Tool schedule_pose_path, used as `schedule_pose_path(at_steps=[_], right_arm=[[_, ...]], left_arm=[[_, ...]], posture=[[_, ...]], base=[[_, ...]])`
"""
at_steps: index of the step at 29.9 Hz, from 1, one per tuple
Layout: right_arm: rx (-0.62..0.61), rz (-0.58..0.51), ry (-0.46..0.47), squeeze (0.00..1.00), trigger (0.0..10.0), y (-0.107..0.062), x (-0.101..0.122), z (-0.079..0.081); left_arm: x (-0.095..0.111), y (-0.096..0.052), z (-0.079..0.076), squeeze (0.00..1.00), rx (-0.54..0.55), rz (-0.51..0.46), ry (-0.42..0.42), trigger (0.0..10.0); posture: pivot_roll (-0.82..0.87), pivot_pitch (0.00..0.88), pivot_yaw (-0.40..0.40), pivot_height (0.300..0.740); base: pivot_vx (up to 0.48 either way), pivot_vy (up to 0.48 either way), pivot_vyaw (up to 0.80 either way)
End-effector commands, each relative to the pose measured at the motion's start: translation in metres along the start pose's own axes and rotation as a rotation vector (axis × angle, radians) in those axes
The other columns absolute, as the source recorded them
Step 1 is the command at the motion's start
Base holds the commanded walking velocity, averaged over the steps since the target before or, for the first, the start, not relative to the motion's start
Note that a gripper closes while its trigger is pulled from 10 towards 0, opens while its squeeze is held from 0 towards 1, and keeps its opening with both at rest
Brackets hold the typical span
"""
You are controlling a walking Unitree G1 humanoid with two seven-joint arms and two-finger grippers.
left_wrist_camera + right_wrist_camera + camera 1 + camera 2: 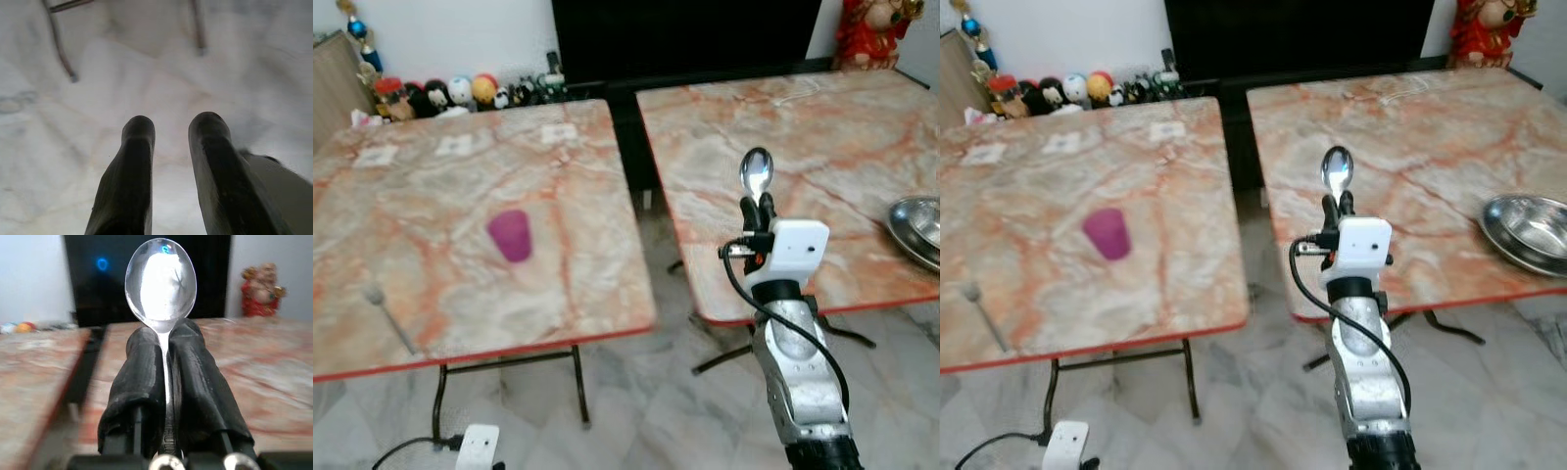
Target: Setting the table
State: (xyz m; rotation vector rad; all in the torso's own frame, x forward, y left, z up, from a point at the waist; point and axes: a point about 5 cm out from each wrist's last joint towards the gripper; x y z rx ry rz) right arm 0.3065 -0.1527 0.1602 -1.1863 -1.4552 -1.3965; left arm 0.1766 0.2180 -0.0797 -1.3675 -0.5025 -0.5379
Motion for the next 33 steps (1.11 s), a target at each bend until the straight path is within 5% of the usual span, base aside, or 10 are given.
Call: schedule_pose_path(at_steps=[1, 33], right_arm=[[0.012, -0.034, 0.018, 0.00, 10.0, 0.003, 0.009, 0.007], [-0.093, -0.001, -0.027, 0.00, 10.0, 0.005, 0.006, -0.021]], left_arm=[[-0.004, -0.001, 0.008, 0.00, 0.017, 0.018, 0.034, 10.0], [-0.002, -0.001, 0.008, 0.00, 0.011, 0.017, 0.039, 10.0]], posture=[[-0.14, 0.018, 0.075, 0.740], [-0.14, 0.065, 0.078, 0.740]], base=[[0.000, -0.428, 0.00], [0.050, -0.412, 0.00]])
Point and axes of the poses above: a point about 5 cm out from each wrist's last joint towards the gripper, its own y axis pointing out of the wrist towards the gripper, its own x axis along the axis of the wrist's last joint, z = x × y, and after that the axes turned 2 degrees about -y, right-handed
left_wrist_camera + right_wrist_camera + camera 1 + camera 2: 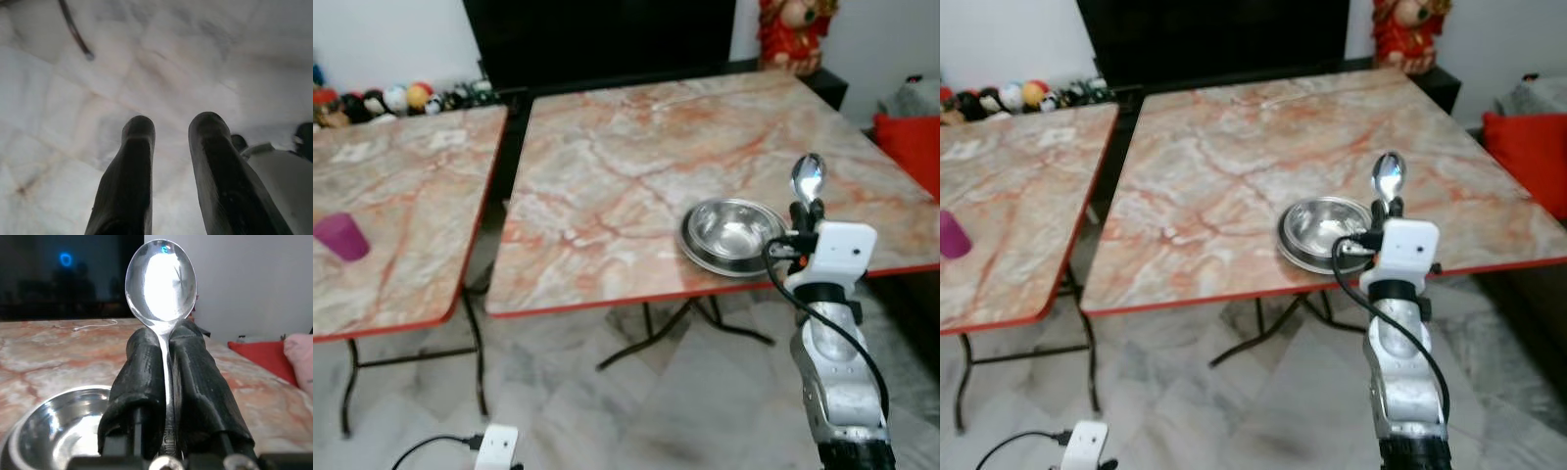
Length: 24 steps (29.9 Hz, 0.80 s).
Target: Setting the table
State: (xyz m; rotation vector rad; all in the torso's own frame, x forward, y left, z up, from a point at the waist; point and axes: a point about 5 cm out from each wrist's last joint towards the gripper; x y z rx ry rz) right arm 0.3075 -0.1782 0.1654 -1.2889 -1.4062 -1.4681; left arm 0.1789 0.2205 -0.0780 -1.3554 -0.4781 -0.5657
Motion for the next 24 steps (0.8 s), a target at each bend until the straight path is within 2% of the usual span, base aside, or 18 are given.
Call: schedule_pose_path(at_steps=[1, 14, 24], right_arm=[[0.015, -0.014, 0.005, 0.00, 10.0, 0.0011, 0.0044, 0.0046], [0.004, -0.004, 0.002, 0.00, 10.0, 0.0021, 0.0040, 0.0024], [0.031, 0.004, -0.002, 0.00, 10.0, 0.0037, 0.0036, 0.0049]], left_arm=[[-0.0052, -0.0013, 0.0047, 0.00, 0.012, 0.023, 0.003, 10.0], [-0.0059, -0.0014, 0.0030, 0.00, 0.007, 0.022, -0.026, 10.0], [-0.0058, -0.0013, 0.0004, 0.00, -0.002, 0.021, -0.030, 10.0]], posture=[[-0.14, 0.065, 0.078, 0.740], [-0.14, 0.084, 0.074, 0.740], [-0.14, 0.088, 0.071, 0.740]], base=[[0.296, -0.281, 0.00], [0.000, 0.000, 0.00], [0.315, 0.000, 0.00]])
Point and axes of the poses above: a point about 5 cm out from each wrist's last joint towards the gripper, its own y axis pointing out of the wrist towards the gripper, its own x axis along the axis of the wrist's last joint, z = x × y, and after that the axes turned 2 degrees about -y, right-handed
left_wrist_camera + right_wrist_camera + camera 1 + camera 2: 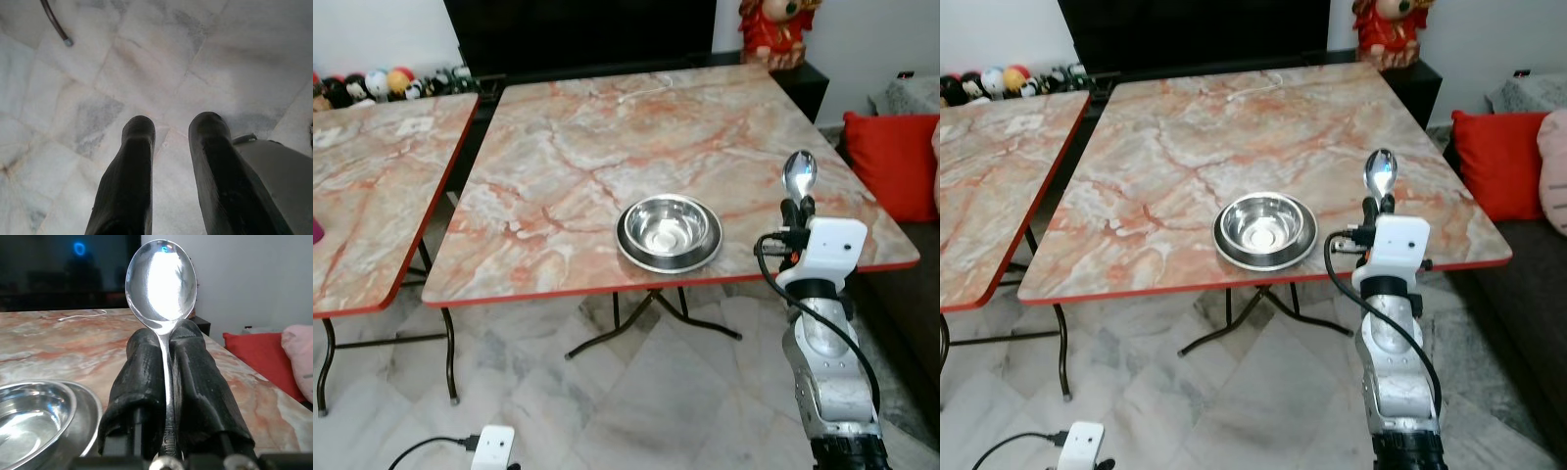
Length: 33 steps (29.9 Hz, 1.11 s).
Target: Setting the table
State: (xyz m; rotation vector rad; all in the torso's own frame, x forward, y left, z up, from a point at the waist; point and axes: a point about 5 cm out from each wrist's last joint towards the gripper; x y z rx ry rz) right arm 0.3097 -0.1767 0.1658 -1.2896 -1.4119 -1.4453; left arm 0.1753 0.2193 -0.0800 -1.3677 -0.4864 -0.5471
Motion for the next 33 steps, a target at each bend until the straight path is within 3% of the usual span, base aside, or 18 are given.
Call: schedule_pose_path(at_steps=[1, 13, 19, 27, 30, 33], right_arm=[[0.017, -0.004, 0.004, 0.00, 10.0, 0.002, 0.004, 0.003], [0.016, 0.012, 0.003, 0.00, 10.0, 0.003, 0.001, 0.004], [0.012, 0.023, -0.009, 0.00, 10.0, 0.005, 0.001, 0.001], [0.003, 0.122, 0.001, 0.00, 10.0, 0.011, -0.004, -0.009], [-0.018, 0.295, 0.026, 0.00, 10.0, 0.014, -0.018, -0.021], [0.005, 0.383, 0.078, 0.00, 10.0, 0.012, -0.027, -0.022]], left_arm=[[-0.002, 0.000, 0.002, 0.00, 0.002, 0.012, -0.011, 10.0], [-0.002, 0.000, 0.002, 0.00, 0.004, 0.012, -0.011, 10.0], [-0.003, 0.000, 0.001, 0.00, 0.004, 0.017, -0.009, 10.0], [-0.002, 0.000, 0.001, 0.00, 0.003, 0.017, -0.003, 10.0], [-0.002, 0.000, 0.001, 0.00, 0.002, 0.015, -0.004, 10.0], [-0.001, 0.000, 0.001, 0.00, 0.001, 0.014, -0.003, 10.0]], posture=[[-0.14, 0.089, 0.071, 0.740], [-0.14, 0.093, 0.070, 0.740], [-0.14, 0.096, 0.070, 0.740], [-0.14, 0.100, 0.070, 0.740], [-0.14, 0.099, 0.069, 0.740], [-0.14, 0.098, 0.070, 0.740]], base=[[0.349, 0.000, 0.00], [0.342, 0.000, 0.00], [0.000, 0.000, 0.00], [0.000, 0.000, 0.00], [0.000, 0.000, 0.00], [0.000, 0.000, 0.00]])
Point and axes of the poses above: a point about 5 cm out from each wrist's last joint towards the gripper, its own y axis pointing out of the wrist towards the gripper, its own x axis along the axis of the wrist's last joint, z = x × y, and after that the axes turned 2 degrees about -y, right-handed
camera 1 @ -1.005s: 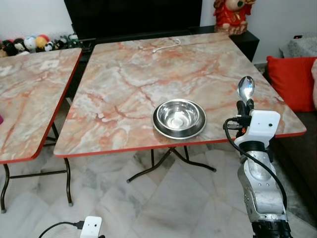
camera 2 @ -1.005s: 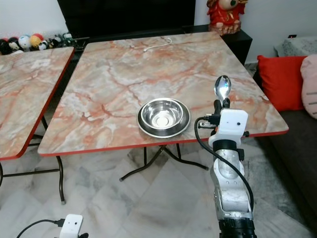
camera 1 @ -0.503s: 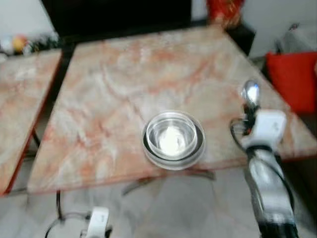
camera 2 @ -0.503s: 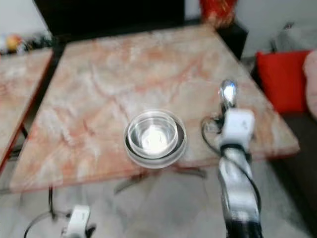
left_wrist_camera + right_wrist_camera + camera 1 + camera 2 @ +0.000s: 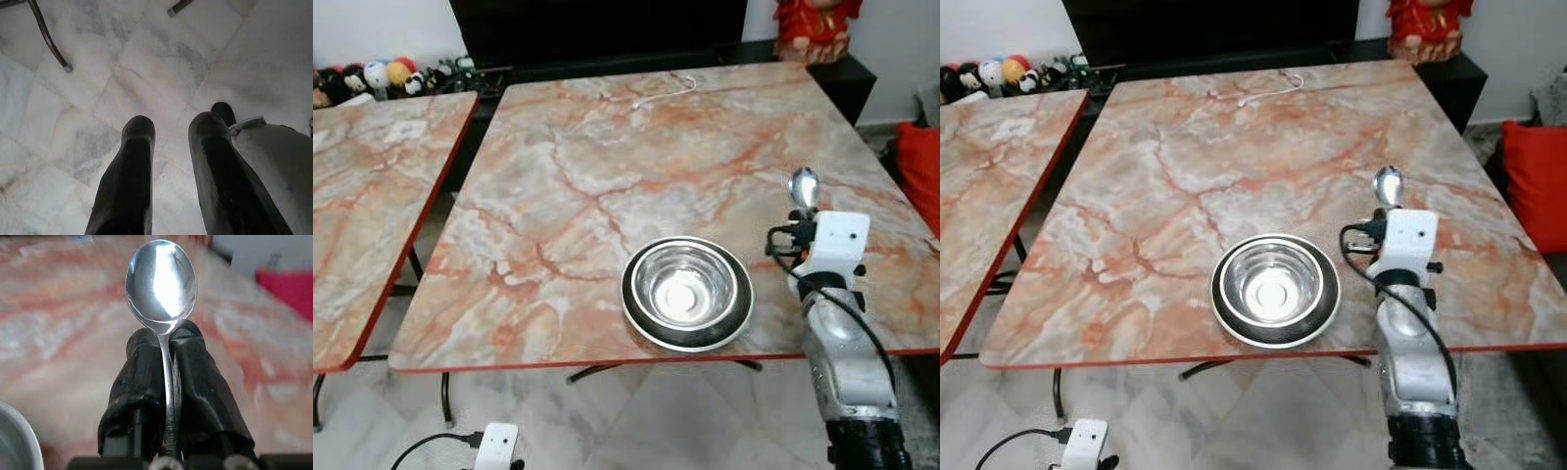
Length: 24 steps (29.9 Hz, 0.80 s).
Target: Setting the table
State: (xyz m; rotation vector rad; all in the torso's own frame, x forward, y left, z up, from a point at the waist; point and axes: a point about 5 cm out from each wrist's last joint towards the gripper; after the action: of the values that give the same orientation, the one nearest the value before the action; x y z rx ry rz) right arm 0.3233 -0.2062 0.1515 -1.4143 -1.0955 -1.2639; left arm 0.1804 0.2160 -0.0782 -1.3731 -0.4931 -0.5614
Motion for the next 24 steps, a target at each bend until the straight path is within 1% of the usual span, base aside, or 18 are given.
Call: schedule_pose_path(at_steps=[1, 9, 11, 14, 19, 24], right_arm=[[0.037, 0.066, 0.023, 0.00, 10.0, 0.001, -0.007, 0.003], [0.113, 0.189, -0.003, 0.00, 10.0, 0.002, -0.026, 0.007], [0.116, 0.199, -0.003, 0.00, 10.0, 0.002, -0.028, 0.007], [0.124, 0.241, -0.011, 0.00, 10.0, 0.002, -0.031, 0.009], [0.135, 0.265, -0.025, 0.00, 10.0, 0.000, -0.036, 0.010], [0.114, 0.282, -0.042, 0.00, 10.0, -0.001, -0.041, 0.009]], left_arm=[[-0.006, -0.002, 0.004, 0.00, 0.010, 0.027, -0.004, 10.0], [-0.005, -0.001, 0.003, 0.00, 0.006, 0.021, -0.004, 10.0], [-0.005, -0.001, 0.003, 0.00, 0.006, 0.021, -0.004, 10.0], [-0.005, -0.001, 0.005, 0.00, 0.010, 0.022, 0.000, 10.0], [-0.005, -0.001, 0.006, 0.00, 0.012, 0.021, 0.001, 10.0], [-0.003, -0.001, 0.005, 0.00, 0.009, 0.014, 0.001, 10.0]], posture=[[-0.14, 0.097, 0.070, 0.740], [-0.13, 0.086, 0.069, 0.740], [-0.13, 0.084, 0.069, 0.740], [-0.13, 0.079, 0.070, 0.740], [-0.13, 0.078, 0.071, 0.740], [-0.13, 0.089, 0.070, 0.740]], base=[[0.000, 0.000, 0.00], [0.000, 0.000, 0.00], [0.000, 0.000, 0.00], [0.000, 0.000, 0.00], [0.000, 0.000, 0.00], [0.000, 0.000, 0.00]])
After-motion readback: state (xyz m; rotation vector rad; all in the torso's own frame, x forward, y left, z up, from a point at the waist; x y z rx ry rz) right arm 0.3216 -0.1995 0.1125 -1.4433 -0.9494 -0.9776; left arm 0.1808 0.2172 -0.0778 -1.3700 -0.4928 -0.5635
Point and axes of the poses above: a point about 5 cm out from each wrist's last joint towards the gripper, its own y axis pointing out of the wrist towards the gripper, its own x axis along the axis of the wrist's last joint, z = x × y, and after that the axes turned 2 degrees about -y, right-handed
